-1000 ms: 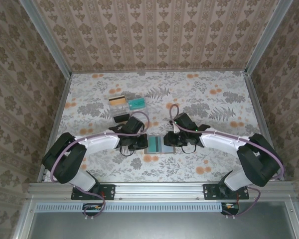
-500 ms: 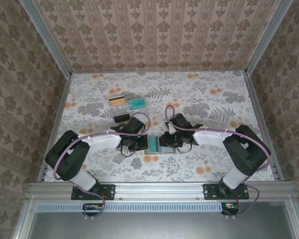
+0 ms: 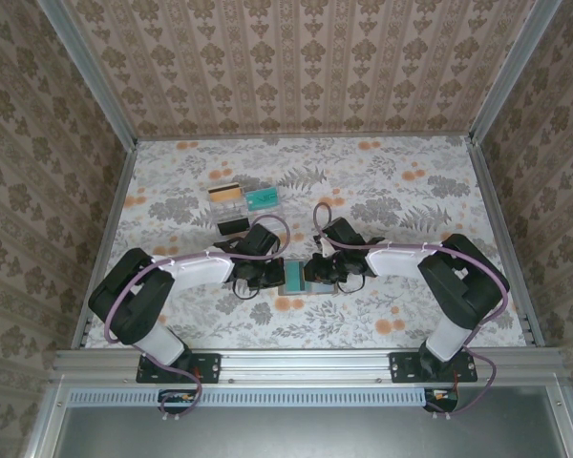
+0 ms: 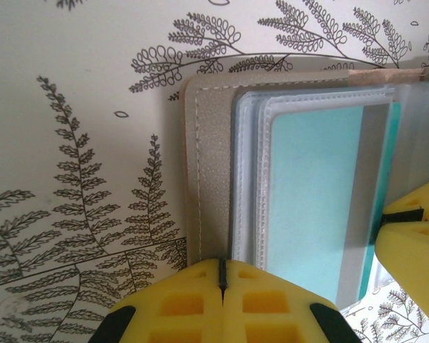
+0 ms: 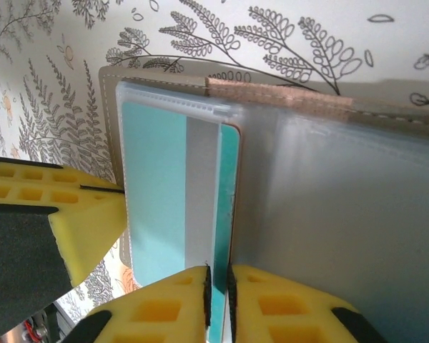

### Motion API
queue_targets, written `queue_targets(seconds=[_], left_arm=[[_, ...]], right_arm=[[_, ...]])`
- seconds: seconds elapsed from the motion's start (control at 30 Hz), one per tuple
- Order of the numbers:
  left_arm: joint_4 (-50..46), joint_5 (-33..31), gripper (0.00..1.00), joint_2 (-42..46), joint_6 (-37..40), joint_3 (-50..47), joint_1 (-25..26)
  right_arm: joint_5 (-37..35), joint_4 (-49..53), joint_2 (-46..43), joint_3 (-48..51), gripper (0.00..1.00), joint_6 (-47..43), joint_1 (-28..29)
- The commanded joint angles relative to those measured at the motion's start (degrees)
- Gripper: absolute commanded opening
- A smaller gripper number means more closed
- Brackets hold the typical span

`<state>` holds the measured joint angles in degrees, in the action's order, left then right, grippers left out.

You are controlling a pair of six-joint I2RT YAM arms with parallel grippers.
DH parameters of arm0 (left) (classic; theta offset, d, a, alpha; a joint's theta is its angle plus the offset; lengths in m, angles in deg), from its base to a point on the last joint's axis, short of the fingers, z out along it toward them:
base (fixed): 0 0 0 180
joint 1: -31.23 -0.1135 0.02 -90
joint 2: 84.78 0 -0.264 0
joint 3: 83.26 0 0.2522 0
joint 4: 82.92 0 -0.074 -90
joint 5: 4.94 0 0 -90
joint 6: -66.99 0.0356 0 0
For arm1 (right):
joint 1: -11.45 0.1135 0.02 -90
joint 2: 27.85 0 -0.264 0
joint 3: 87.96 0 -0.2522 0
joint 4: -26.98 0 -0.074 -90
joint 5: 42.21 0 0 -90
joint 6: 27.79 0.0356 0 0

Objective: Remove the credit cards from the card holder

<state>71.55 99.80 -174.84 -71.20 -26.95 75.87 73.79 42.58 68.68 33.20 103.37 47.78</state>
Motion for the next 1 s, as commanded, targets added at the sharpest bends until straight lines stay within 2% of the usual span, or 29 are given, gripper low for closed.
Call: queue_targets(seconds=[0.0, 0.07, 0.17, 0.67, 0.83, 0.97], left_arm=[[-1.30, 0.15, 0.00, -1.55, 0.02, 0.37, 0.70], [-1.50, -0.08, 0.00, -1.48, 0.11, 0.37, 0.71], [-2.18, -0.55, 0.00, -1.35, 0.11, 0.24, 0.60], [-2.48, -0.93, 0.00, -0.22, 0.44, -0.36, 0.18], [-2.21, -0.55, 0.00, -0.53, 0.46, -0.37, 0.18], [-2.03, -0.21, 0.00, -0.55, 0.39, -0.45, 0.14]], right_arm=[[0.26, 0.43, 0.16, -0.98, 0.08, 0.19, 0.36], [-0.22, 0.89, -0.43, -0.51, 0.01, -0.02, 0.24], [-1.00, 1.62, -1.51, 0.53, 0.00, -0.29, -0.34], [-0.19, 3.98, -9.21, 5.38, 0.00, -2.27, -4.52], [1.47, 1.84, -8.36, 3.90, 0.22, -1.53, -3.54], [1.33, 1.94, -6.27, 1.48, 0.24, -1.55, -2.35]])
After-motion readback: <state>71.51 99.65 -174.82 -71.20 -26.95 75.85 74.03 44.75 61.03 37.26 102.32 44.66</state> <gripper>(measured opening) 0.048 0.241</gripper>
